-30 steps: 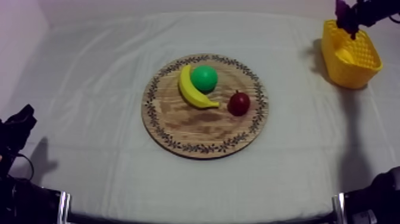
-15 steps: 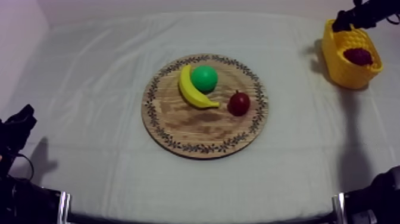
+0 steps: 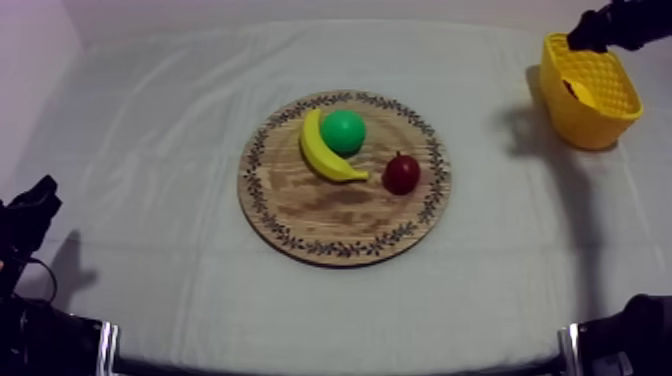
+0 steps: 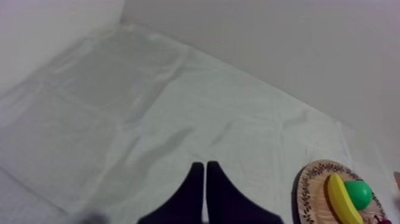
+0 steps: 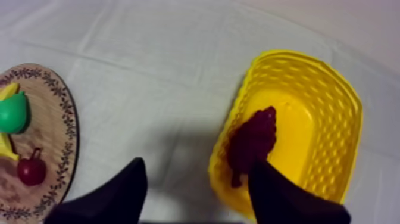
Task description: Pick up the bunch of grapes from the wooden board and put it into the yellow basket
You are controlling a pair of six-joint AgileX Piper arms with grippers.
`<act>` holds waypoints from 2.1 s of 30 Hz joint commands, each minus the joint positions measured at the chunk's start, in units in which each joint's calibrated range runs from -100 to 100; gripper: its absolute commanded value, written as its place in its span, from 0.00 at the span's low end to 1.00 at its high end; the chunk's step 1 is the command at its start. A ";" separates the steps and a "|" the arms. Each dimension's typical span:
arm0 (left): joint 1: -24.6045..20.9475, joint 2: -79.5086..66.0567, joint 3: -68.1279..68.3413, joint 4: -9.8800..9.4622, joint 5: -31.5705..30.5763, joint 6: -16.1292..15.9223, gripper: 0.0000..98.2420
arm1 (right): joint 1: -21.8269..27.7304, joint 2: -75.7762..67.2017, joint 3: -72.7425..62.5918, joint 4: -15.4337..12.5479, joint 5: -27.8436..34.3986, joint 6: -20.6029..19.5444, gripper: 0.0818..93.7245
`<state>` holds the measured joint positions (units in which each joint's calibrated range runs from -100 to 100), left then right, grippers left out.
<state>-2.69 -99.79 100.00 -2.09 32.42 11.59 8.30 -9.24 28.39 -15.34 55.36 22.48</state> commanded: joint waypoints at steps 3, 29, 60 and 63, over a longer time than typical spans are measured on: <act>-0.03 0.05 0.00 0.01 -0.01 0.01 0.00 | -1.49 -14.45 8.39 1.49 -0.76 -3.21 0.39; -0.03 0.05 0.00 0.01 -0.01 0.01 0.00 | -7.06 -73.73 62.77 12.49 -17.17 -14.33 0.00; -0.03 0.05 0.00 0.01 -0.01 0.01 0.00 | -6.77 -86.43 71.39 14.48 -17.38 -9.75 0.00; -0.03 0.05 0.00 0.01 -0.01 0.01 0.00 | -6.77 -86.43 71.39 14.48 -17.38 -9.72 0.00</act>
<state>-2.69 -99.79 100.00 -2.09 32.42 11.59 1.53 -95.62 99.79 -0.80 38.05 12.80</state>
